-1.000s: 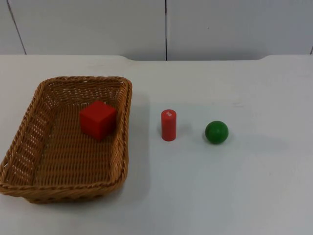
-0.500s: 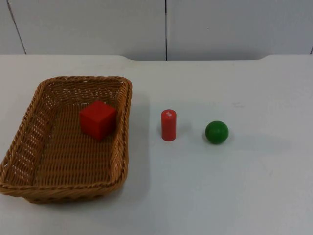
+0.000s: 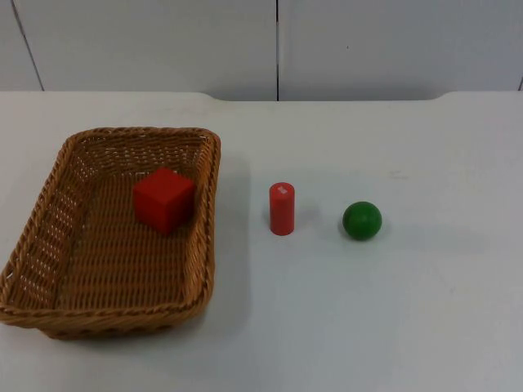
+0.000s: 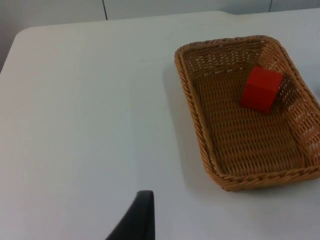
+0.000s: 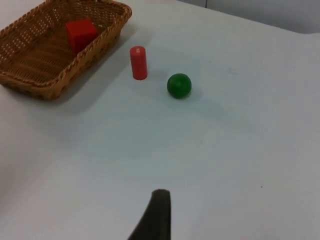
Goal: Pick up the basket with the left hand and place the object to the left of the red cylinder into the basket with the right hand.
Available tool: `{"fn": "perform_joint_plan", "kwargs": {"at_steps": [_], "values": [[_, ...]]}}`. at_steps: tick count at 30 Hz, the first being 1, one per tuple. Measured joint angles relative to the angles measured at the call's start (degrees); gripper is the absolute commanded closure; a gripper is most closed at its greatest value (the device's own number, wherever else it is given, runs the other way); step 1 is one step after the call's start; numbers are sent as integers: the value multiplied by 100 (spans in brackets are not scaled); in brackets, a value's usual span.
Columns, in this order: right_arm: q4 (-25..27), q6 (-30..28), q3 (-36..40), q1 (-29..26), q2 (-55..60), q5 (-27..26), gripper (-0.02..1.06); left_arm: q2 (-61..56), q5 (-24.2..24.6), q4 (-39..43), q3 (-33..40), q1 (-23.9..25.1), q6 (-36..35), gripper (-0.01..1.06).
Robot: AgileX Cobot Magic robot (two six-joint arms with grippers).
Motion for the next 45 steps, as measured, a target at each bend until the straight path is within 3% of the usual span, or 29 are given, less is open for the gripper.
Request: {"fn": "perform_joint_plan", "kwargs": {"at_steps": [2,6,35,40,45], "values": [[0,8,0,0,0,0,18,0,0,0,0,0,0,0],[-13,48,0,0,0,0,-1,0,0,0,0,0,0,0],[-102,189,0,0,0,0,-1,0,13,235,0,0,-306,0],[-102,198,0,-391,0,-9,-1,0,13,235,0,0,-306,0],[-102,198,0,-1127,0,-9,-1,0,13,235,0,0,-306,0]]}}
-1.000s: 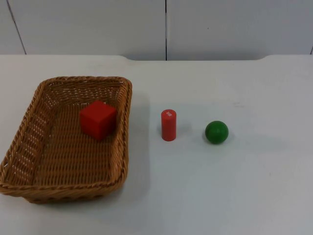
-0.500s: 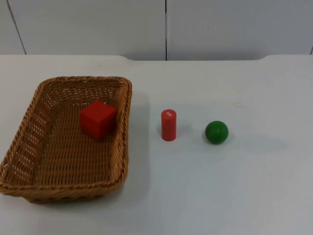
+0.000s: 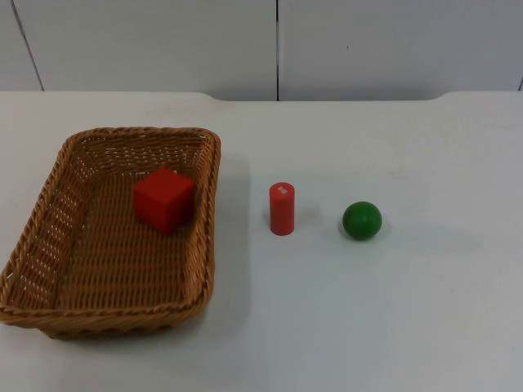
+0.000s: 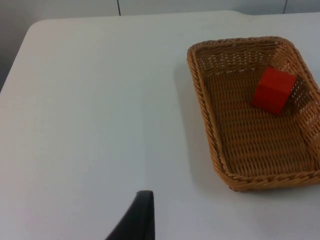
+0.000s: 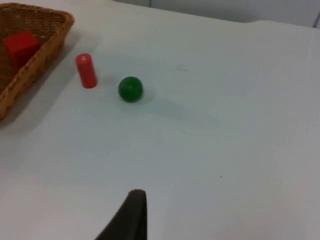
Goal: Pick up the basket with the left hand and place the object to the left of the red cylinder into the basket with the right hand.
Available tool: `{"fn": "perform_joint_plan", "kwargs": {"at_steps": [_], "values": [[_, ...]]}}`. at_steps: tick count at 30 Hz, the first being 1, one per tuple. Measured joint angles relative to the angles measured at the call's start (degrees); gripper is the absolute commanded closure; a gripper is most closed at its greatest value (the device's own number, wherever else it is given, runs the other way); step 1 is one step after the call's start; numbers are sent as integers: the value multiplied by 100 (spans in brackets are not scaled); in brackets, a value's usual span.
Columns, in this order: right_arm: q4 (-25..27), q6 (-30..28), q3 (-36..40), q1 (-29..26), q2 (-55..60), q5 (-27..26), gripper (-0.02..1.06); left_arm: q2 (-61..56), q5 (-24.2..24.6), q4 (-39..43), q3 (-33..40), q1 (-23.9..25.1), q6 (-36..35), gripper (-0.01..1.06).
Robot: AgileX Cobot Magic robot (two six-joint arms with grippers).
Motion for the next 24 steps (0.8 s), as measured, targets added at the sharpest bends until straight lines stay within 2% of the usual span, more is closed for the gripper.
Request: {"fn": "perform_joint_plan", "kwargs": {"at_steps": [3,14,24], "values": [[0,0,0,-537,0,0,-1,0,8,0,0,0,0,0],[-10,0,0,-663,0,0,-1,0,8,0,0,27,0,0],[-10,0,0,-663,0,-14,-1,0,8,0,0,1121,0,0]]}}
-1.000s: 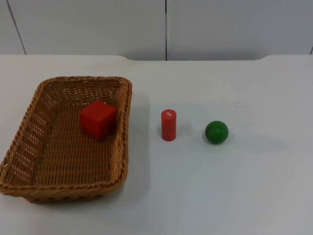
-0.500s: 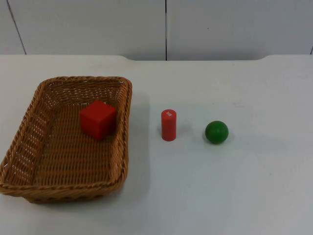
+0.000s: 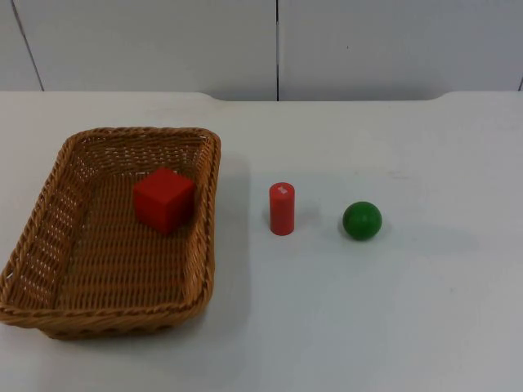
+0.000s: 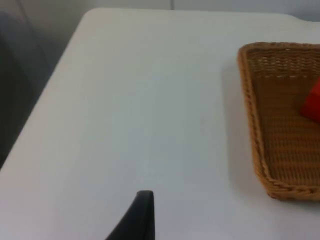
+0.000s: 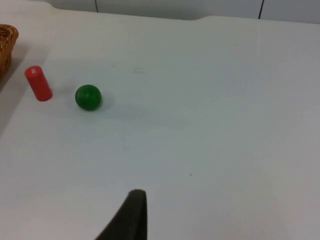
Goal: Pick up the basket with the left hand and place the object to the left of the red cylinder into the basket with the right hand.
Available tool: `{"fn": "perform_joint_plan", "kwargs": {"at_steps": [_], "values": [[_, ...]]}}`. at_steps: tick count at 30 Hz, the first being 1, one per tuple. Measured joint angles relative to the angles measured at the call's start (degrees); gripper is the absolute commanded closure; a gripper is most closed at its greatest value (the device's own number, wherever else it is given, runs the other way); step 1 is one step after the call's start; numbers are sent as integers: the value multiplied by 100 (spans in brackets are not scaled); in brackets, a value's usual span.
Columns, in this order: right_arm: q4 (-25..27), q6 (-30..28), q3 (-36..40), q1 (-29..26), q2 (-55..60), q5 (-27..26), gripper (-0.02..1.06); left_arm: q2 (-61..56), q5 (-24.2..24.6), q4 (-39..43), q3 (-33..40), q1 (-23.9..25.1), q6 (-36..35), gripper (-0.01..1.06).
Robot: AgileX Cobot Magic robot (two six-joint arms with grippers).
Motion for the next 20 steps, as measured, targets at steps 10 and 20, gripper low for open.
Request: {"fn": "perform_joint_plan", "kwargs": {"at_steps": [10,20], "values": [[0,0,0,0,0,0,-1,0,0,0,0,207,0,0],[0,15,0,0,0,0,-1,0,0,55,0,207,38,0]]}}
